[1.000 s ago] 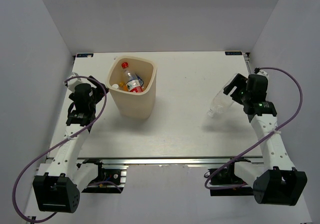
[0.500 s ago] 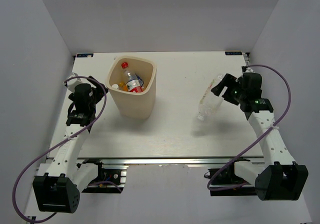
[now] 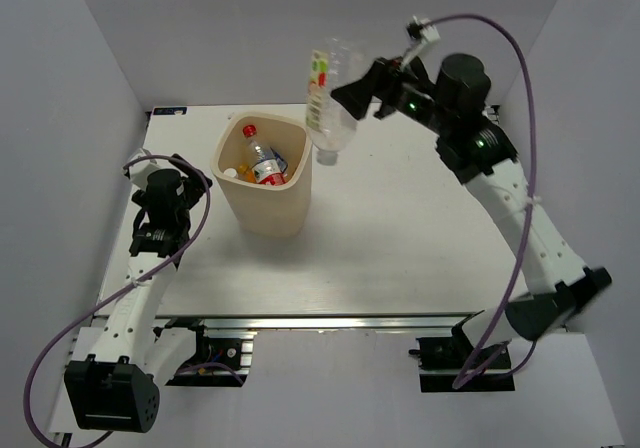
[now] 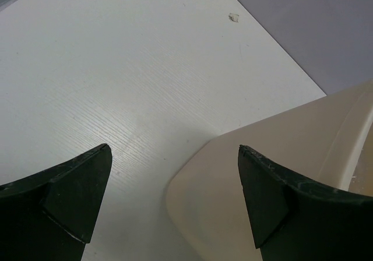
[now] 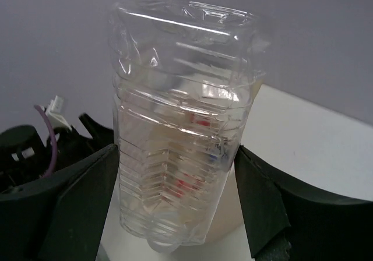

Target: Put the plastic bottles in the bin

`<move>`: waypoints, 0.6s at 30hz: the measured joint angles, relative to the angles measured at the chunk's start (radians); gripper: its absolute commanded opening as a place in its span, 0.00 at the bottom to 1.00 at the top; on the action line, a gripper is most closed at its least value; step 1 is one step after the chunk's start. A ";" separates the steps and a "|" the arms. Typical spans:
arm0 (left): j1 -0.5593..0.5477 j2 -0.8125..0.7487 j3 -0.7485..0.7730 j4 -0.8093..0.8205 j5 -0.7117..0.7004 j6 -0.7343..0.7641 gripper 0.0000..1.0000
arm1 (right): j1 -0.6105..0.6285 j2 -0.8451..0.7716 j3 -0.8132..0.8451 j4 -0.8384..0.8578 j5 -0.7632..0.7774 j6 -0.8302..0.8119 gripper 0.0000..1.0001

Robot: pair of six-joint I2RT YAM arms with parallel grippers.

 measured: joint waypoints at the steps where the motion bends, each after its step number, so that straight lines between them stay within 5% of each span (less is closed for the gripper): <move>1: 0.000 -0.006 0.000 -0.002 -0.003 0.000 0.98 | 0.033 0.061 0.081 0.008 0.003 -0.019 0.00; 9: 0.000 -0.033 0.002 -0.023 -0.033 0.000 0.98 | 0.216 0.445 0.437 0.101 0.062 -0.186 0.00; 18: 0.000 -0.033 0.002 -0.031 -0.048 0.000 0.98 | 0.290 0.501 0.143 0.193 0.104 -0.404 0.00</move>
